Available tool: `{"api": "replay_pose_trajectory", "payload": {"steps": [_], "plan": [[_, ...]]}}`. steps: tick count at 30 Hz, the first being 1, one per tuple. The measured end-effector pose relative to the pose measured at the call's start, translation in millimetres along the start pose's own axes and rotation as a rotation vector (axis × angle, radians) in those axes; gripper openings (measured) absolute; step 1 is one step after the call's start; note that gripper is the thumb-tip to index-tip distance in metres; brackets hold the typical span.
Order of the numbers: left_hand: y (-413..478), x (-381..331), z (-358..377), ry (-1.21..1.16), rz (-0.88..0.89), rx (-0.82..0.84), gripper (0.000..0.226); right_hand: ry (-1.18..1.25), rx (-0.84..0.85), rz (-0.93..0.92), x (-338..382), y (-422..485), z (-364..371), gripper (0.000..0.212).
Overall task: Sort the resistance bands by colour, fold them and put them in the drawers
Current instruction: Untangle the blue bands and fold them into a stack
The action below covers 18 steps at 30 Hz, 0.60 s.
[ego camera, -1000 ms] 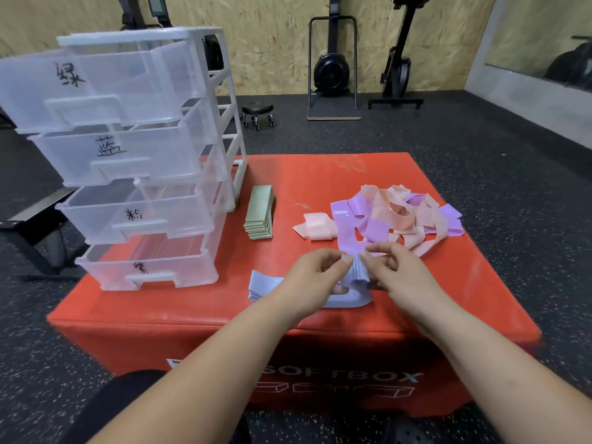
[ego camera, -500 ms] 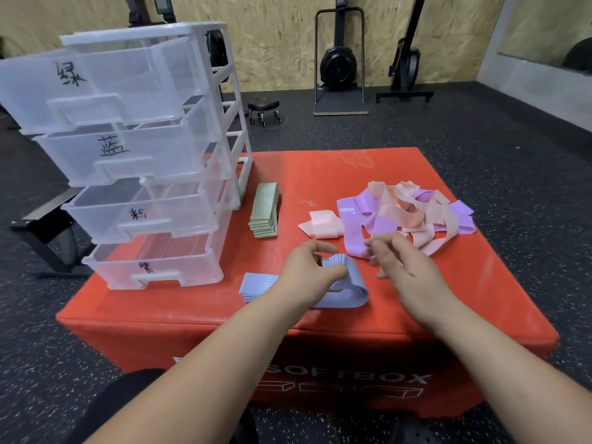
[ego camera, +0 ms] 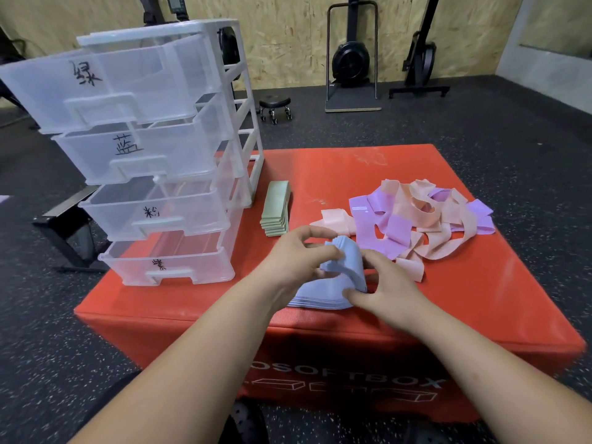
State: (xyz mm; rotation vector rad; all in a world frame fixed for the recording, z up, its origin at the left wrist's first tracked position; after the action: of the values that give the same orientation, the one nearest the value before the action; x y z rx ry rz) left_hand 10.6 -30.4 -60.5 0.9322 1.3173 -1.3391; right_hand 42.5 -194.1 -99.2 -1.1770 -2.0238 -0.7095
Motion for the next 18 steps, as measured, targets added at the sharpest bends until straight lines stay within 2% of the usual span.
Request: {"api": "replay_pose_trajectory", "payload": {"steps": [3, 7, 14, 16, 18], "plan": [[2, -3, -12, -0.015, -0.014, -0.012, 0.039, -0.026, -0.007, -0.009, 0, 2, -4, 0.043], [0, -4, -17, -0.007, -0.022, -0.013, 0.039, 0.092, 0.043, 0.030, -9, 4, 0, 0.047], [1, -2, -24, 0.022, -0.028, -0.022, 0.039, 0.142, 0.071, 0.011, -4, 1, 10, 0.046], [3, -2, -28, 0.087, -0.018, -0.031, 0.038, 0.110, 0.081, 0.006, -4, 1, 10, 0.049], [5, -3, -32, 0.255, 0.024, -0.055, 0.034, 0.068, 0.085, -0.006, -3, 1, 10, 0.052]]}}
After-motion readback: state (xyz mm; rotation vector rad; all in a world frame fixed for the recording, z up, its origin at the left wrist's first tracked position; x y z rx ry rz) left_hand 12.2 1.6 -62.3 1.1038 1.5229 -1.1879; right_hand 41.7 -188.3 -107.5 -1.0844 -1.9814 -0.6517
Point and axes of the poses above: each hand's wrist, its own y-axis towards the middle knuckle, its own z-axis out of the palm, x = y × z, the point moved 9 cm from there along y, towards the middle knuckle, and after that the axes turned 2 degrees about -y, right-handed, at the moved point
